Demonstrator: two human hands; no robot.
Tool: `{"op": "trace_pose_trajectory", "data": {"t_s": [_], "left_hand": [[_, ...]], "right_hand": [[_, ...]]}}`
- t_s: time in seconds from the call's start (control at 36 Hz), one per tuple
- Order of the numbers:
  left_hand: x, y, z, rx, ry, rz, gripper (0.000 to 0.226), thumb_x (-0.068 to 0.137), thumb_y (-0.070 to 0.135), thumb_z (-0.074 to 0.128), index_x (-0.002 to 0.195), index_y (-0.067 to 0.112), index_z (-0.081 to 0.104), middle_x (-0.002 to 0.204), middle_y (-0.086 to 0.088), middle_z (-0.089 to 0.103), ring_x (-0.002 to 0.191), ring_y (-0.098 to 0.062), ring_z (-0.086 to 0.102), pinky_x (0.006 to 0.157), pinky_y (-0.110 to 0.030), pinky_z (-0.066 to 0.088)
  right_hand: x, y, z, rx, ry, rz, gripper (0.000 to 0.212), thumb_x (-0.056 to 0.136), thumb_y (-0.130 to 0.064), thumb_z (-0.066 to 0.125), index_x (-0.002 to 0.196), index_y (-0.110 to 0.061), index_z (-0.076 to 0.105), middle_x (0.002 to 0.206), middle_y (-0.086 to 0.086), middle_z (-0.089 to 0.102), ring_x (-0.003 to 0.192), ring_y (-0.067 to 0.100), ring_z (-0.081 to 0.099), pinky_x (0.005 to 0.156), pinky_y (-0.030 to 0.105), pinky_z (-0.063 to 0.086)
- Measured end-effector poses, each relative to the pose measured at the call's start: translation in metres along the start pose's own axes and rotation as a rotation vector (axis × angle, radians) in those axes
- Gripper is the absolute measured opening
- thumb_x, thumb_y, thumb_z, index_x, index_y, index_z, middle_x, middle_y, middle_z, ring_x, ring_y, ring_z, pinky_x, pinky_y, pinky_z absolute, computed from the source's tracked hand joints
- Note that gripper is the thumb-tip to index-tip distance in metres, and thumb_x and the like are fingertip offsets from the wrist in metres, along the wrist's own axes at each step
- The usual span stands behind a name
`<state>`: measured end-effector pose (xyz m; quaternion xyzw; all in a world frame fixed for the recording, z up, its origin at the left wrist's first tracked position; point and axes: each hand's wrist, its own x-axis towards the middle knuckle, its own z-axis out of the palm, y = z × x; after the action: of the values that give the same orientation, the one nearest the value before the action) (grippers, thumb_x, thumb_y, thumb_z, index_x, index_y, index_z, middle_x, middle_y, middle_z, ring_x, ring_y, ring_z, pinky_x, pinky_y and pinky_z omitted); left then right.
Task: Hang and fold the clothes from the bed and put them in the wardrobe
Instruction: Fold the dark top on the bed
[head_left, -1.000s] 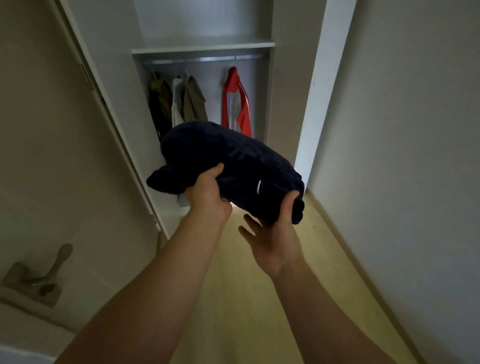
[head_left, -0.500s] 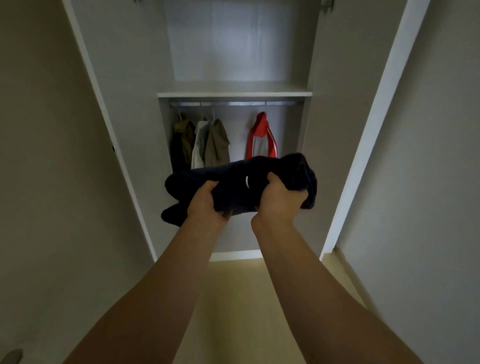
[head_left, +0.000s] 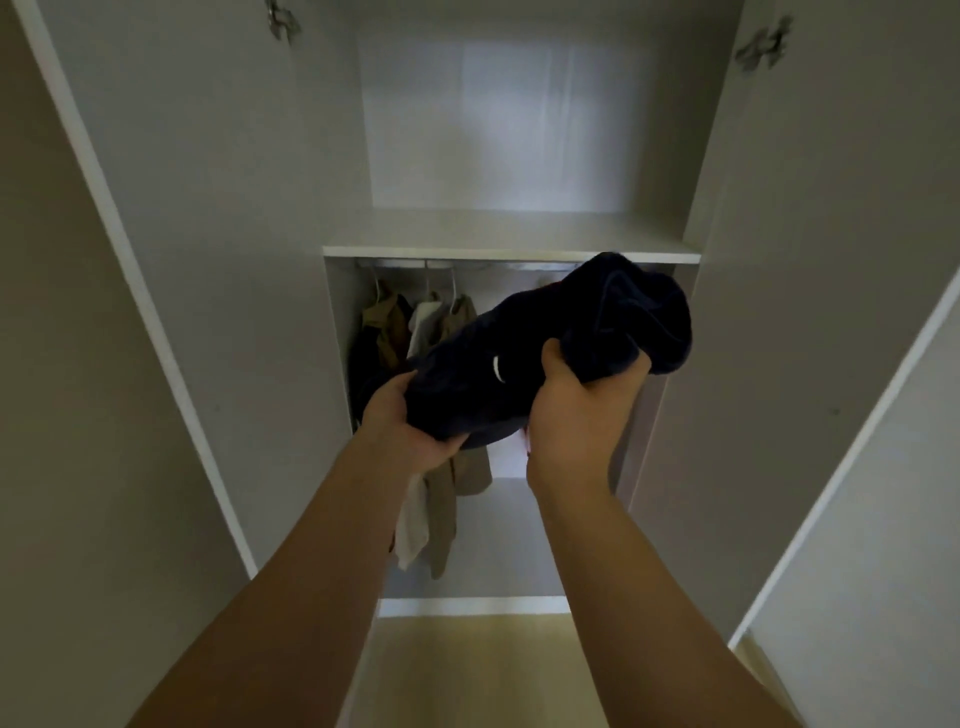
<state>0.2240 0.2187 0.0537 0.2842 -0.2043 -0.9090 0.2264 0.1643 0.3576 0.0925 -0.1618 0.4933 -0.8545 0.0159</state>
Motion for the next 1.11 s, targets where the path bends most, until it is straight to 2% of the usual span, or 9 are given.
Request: {"op": "trace_pose_trajectory", "data": {"t_s": [0.06,0.17,0.31,0.42,0.47,0.67,0.78,0.89,1.11], "left_hand": [[0.015,0.018,0.016,0.002,-0.034,0.07,0.029,0.099,0.024,0.053,0.123,0.018,0.067,0.107,-0.015,0.075,0.086,-0.039,0.074,0.065,-0.047,0.062],[0.043,0.062,0.06,0.055,-0.093,0.191,0.021,0.098,0.02,0.053,0.108,0.013,0.07,0.093,-0.014,0.077,0.07,-0.034,0.075,0.055,-0.041,0.06],[0.07,0.106,0.116,0.07,-0.172,0.344,0.02,0.099,0.022,0.053,0.098,0.011,0.07,0.084,-0.013,0.076,0.064,-0.032,0.074,0.05,-0.039,0.058],[0.099,0.141,0.154,0.069,-0.135,0.42,0.022,0.099,0.027,0.053,0.108,0.014,0.069,0.086,-0.012,0.076,0.067,-0.032,0.074,0.051,-0.04,0.058],[0.116,0.158,0.167,0.063,-0.105,0.452,0.027,0.099,0.028,0.053,0.118,0.014,0.067,0.097,-0.013,0.075,0.08,-0.032,0.073,0.053,-0.042,0.058],[0.174,0.207,0.181,0.028,-0.03,0.507,0.031,0.098,0.027,0.056,0.125,0.014,0.065,0.115,-0.014,0.072,0.105,-0.035,0.068,0.068,-0.05,0.061],[0.208,0.233,0.182,0.047,0.021,0.513,0.026,0.099,0.027,0.055,0.117,0.012,0.066,0.102,-0.016,0.075,0.097,-0.034,0.069,0.059,-0.048,0.061],[0.247,0.264,0.182,0.08,0.036,0.519,0.033,0.1,0.027,0.052,0.129,0.014,0.061,0.122,-0.014,0.068,0.106,-0.035,0.066,0.065,-0.045,0.057],[0.311,0.343,0.195,0.14,-0.016,0.561,0.032,0.101,0.025,0.049,0.13,0.016,0.061,0.118,-0.009,0.07,0.101,-0.03,0.068,0.071,-0.042,0.056]], "right_hand": [[0.025,0.003,0.012,0.084,-0.012,0.006,0.057,0.086,-0.01,0.073,0.128,-0.036,0.045,0.122,-0.011,0.064,0.114,0.008,0.063,0.102,0.041,0.052],[0.083,0.008,0.036,0.169,-0.048,0.003,0.051,0.086,-0.013,0.073,0.112,-0.047,0.046,0.099,-0.027,0.068,0.099,-0.005,0.066,0.084,0.02,0.055],[0.154,0.009,0.069,0.278,-0.09,0.034,0.05,0.088,-0.012,0.072,0.12,-0.039,0.045,0.115,-0.013,0.065,0.109,0.008,0.066,0.098,0.036,0.055],[0.211,0.009,0.102,0.34,-0.14,0.078,0.059,0.086,-0.014,0.074,0.135,-0.028,0.044,0.119,-0.008,0.064,0.112,0.015,0.065,0.098,0.047,0.055],[0.237,0.013,0.12,0.346,-0.165,0.095,0.064,0.085,-0.014,0.074,0.14,-0.025,0.042,0.12,-0.007,0.063,0.113,0.016,0.064,0.097,0.05,0.055],[0.308,0.058,0.173,0.35,-0.203,0.176,0.061,0.086,-0.008,0.075,0.138,-0.016,0.044,0.125,0.002,0.061,0.116,0.022,0.061,0.1,0.053,0.052],[0.345,0.089,0.201,0.323,-0.236,0.256,0.059,0.084,-0.002,0.074,0.134,-0.014,0.046,0.124,0.008,0.061,0.113,0.026,0.062,0.098,0.054,0.053],[0.379,0.115,0.231,0.314,-0.281,0.344,0.061,0.084,0.002,0.072,0.137,-0.013,0.044,0.124,0.012,0.06,0.108,0.029,0.064,0.089,0.057,0.057],[0.452,0.138,0.303,0.092,-0.399,0.205,0.058,0.082,0.001,0.073,0.127,-0.014,0.04,0.12,0.012,0.059,0.102,0.026,0.066,0.08,0.049,0.061]]}}
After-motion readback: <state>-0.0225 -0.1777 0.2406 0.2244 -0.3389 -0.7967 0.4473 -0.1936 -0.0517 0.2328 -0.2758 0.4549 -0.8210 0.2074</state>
